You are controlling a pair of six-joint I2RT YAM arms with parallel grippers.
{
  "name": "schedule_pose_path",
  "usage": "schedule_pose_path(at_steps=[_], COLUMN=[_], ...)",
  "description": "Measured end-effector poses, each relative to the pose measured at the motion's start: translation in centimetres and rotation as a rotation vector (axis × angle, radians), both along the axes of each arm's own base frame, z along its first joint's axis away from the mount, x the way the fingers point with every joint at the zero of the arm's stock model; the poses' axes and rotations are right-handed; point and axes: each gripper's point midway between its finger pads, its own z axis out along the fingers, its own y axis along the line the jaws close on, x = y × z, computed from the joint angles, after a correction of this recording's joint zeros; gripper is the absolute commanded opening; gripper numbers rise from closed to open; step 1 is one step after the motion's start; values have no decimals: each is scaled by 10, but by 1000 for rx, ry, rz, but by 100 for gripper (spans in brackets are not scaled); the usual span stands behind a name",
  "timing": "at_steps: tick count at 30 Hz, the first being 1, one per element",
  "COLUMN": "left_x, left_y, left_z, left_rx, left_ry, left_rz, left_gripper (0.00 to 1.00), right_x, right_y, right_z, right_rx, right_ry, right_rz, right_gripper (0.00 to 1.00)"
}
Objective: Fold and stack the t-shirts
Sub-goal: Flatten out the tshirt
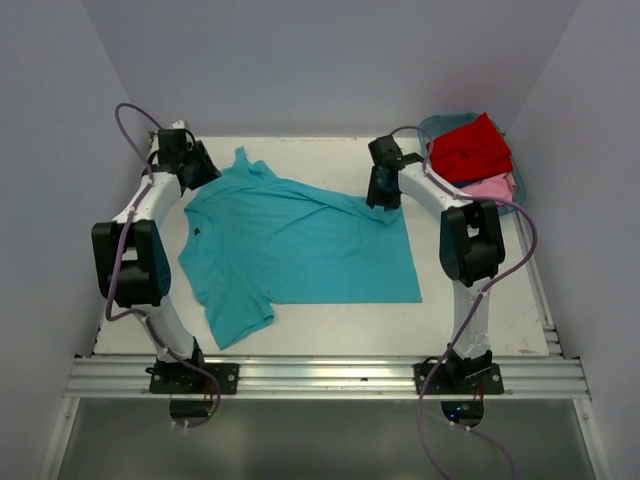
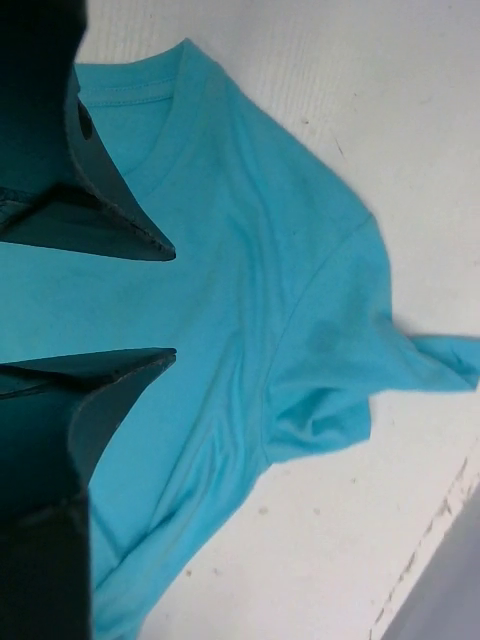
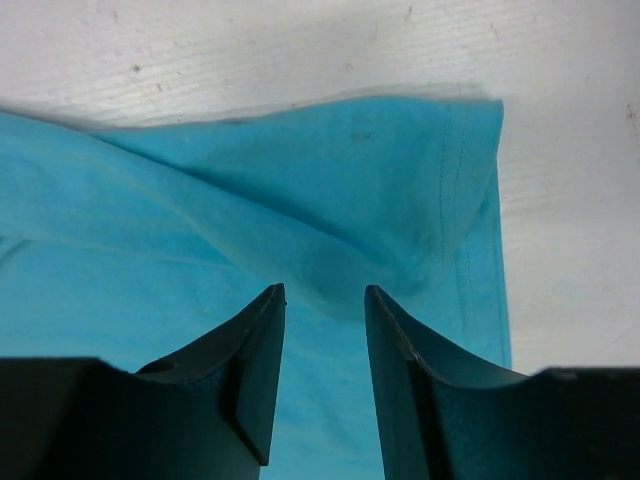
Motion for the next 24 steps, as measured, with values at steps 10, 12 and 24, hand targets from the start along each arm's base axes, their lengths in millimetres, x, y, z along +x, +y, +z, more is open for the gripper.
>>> schedule_pose_path(at_steps=[10,12,24], left_x=[-50,-65,-118], left_y=[-68,-83,-143], left_z=[-21,-39,-85], left_rx=[-42,-56,-66], left_ry=[63,113,220], left_rz=[-139,-170,-308], left_gripper=[30,26,20], right_x=[-49,-48,-33], right_y=[-19,-20,-21], right_z=[-37,-37,-25], right_rx=[-51,-57,-72], right_ry=[132,130,81], right_rz=[-22,-25,-30], right_gripper=[36,32,34])
